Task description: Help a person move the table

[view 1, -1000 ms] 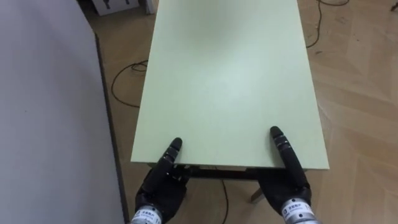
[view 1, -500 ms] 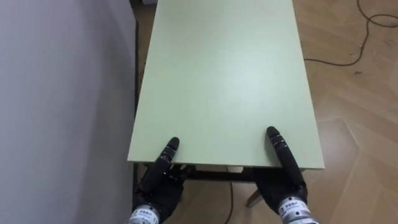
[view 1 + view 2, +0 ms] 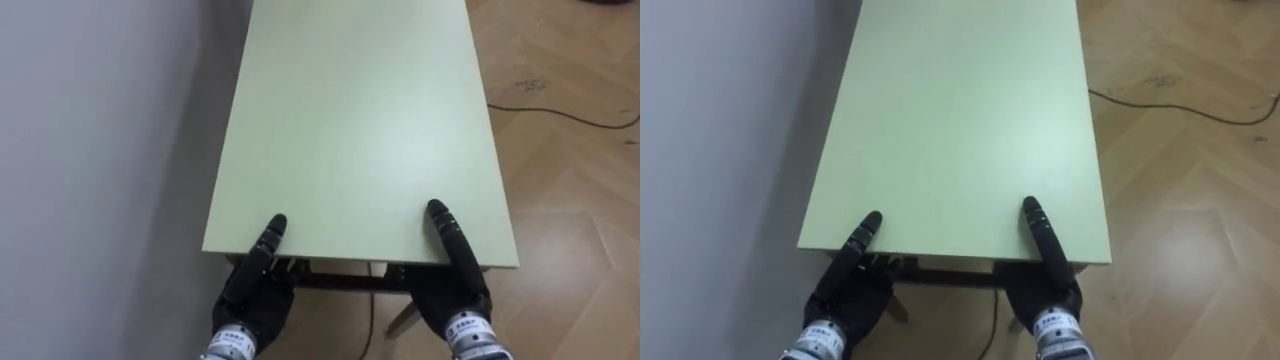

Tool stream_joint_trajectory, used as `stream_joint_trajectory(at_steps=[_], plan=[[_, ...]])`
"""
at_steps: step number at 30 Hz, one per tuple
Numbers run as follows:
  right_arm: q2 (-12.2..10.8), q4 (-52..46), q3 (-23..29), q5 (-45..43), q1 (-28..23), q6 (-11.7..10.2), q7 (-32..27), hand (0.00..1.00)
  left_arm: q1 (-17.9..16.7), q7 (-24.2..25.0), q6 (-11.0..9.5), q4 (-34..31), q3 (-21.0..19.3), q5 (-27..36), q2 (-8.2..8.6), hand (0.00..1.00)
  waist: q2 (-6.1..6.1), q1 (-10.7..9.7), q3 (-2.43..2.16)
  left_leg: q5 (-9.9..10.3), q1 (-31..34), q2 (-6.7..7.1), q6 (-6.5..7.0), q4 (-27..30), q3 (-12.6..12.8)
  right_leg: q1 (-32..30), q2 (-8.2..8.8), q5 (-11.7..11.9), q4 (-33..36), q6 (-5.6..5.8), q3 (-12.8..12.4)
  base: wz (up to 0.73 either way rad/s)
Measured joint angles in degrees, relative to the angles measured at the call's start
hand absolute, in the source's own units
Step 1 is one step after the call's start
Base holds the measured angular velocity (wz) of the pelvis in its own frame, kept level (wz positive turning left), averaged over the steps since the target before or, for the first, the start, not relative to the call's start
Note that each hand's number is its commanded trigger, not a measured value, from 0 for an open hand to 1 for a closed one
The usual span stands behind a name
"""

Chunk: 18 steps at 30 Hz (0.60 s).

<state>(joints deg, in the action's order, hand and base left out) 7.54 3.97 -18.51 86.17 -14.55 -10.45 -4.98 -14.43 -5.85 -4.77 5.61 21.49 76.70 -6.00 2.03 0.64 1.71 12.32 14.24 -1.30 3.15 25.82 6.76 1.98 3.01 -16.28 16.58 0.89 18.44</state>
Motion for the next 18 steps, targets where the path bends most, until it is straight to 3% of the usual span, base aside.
stream_joint_trajectory(at_steps=[1,5,12,14,15,16,18], plan=[[-0.1,0.0,0.1,-0.1,-0.1,0.0,0.0,1.00,0.0,0.0,0.0,0.0,0.0,-0.1,-0.03,1.00,0.01,-0.2,0.01,-0.2,-0.1,0.73,0.16,-0.5,-0.2,-0.5,0.01,0.0,-1.9,-0.03,-2.1,0.18],[0.5,0.0,-0.4,0.0,0.1,-0.4,0.0,1.00,-0.2,-0.3,0.7,0.1,0.2,0.0,0.27,1.00,0.42,-0.1,-0.05,-0.8,-0.1,1.96,0.25,-1.8,0.1,-0.6,0.48,0.2,-1.2,-0.53,-2.5,0.08],[0.7,0.0,-0.5,0.0,0.0,-0.4,0.0,1.00,-0.6,-0.3,0.7,0.1,0.0,-0.3,0.33,1.00,0.33,1.0,-0.09,-1.2,-2.2,2.17,0.23,-4.8,0.6,-0.5,1.12,0.5,-0.7,-0.02,-3.5,-0.03],[0.7,0.1,-0.4,0.0,-0.4,-0.1,0.0,1.00,-0.8,-0.3,0.8,0.4,0.0,-0.3,0.33,1.00,0.48,1.1,-0.01,-1.5,-3.7,1.96,0.07,-5.9,-1.3,-2.8,1.34,0.4,4.1,0.66,-4.1,-0.06],[0.7,0.2,-0.3,0.0,-0.8,0.1,0.0,1.00,-1.1,-0.2,0.7,0.5,0.0,-0.3,0.24,1.00,0.54,1.5,-0.03,-1.8,-4.3,1.96,-0.30,-6.1,-5.4,-4.2,1.07,0.2,3.5,1.20,-6.6,-0.15],[0.5,0.3,-0.3,-0.6,-0.6,0.3,0.0,1.00,-1.3,-0.1,0.6,0.7,-0.3,-0.2,0.27,1.00,0.85,1.9,0.11,-1.8,-4.1,2.09,-0.70,-6.2,-7.3,-6.4,0.91,2.8,-0.9,-0.17,-7.9,-0.04],[0.1,0.3,-0.6,-1.2,-0.9,0.2,0.0,1.00,-1.5,-0.2,0.8,1.2,-0.4,-0.1,0.52,1.00,1.09,0.7,-0.02,-2.3,-4.9,1.99,-1.36,-8.1,-6.5,-5.4,1.03,4.5,-0.9,-0.68,-7.0,0.16]])
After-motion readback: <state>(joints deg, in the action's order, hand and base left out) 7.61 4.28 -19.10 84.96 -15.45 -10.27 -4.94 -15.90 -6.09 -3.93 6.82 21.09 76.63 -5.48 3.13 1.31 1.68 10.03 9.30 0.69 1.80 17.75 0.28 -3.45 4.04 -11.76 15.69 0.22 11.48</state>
